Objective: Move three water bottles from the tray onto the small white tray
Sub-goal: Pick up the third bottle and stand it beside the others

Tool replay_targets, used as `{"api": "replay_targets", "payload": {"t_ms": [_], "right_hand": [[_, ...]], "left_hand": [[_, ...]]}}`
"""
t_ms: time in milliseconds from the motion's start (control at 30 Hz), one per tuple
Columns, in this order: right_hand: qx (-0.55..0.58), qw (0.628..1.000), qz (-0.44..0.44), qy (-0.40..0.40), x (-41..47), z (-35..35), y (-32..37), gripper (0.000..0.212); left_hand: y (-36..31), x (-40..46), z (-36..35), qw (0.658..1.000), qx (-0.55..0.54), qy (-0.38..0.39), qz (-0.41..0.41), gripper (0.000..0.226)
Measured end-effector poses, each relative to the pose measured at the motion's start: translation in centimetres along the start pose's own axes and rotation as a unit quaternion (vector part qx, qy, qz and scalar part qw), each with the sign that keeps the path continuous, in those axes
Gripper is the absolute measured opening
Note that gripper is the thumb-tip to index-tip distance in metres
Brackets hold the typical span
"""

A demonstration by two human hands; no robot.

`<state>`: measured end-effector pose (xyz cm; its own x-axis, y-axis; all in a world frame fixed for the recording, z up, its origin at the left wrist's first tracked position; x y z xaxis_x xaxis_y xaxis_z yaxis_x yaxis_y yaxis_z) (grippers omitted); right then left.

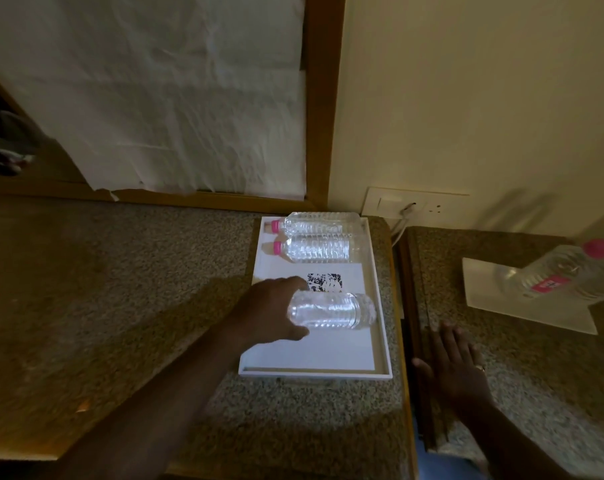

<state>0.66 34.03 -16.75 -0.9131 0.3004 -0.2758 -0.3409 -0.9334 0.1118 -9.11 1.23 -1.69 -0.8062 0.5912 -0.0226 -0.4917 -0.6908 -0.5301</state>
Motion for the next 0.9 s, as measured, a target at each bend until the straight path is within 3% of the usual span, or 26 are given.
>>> {"api": "replay_targets", "payload": {"t_ms": [167,400,600,900], "right_hand": [[0.006,0.999,0.018,-0.03,-0.2,0.4,0.2,0.09],[0.013,0.999,0.026,-0.044,-0.3,0.9,0.4,0.085],[0.015,0.999,0.038,-0.025,-0.3,0.3,-0.5,0.079],[0.038,0.999,0.016,-0.019,-1.1,0.7,-4.2,0.077]], "left_hand": [[-5.3,1.8,3.5,0.994,0.032,-0.055,-0.088,0.074],[-6.6,3.4,-0.5,0.959,-0.226,-0.164,-0.042,0.069],[-6.3,4.9,-4.8,0.967,-0.22,-0.126,-0.017,0.068],[-4.9,7.0,-5.8,0.96,-0.226,-0.159,0.034,0.075]]}}
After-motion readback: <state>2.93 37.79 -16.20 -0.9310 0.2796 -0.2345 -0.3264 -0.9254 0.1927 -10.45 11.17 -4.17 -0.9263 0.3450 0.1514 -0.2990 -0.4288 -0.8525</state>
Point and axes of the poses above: each hand's wrist, its own x-axis towards the middle knuckle, its own z-axis out of the back of the hand, y = z × x, the point moved 10 cm from there along x, towards the middle knuckle, and after that the axes turned 12 degrees about -z, right-handed, at the moved point
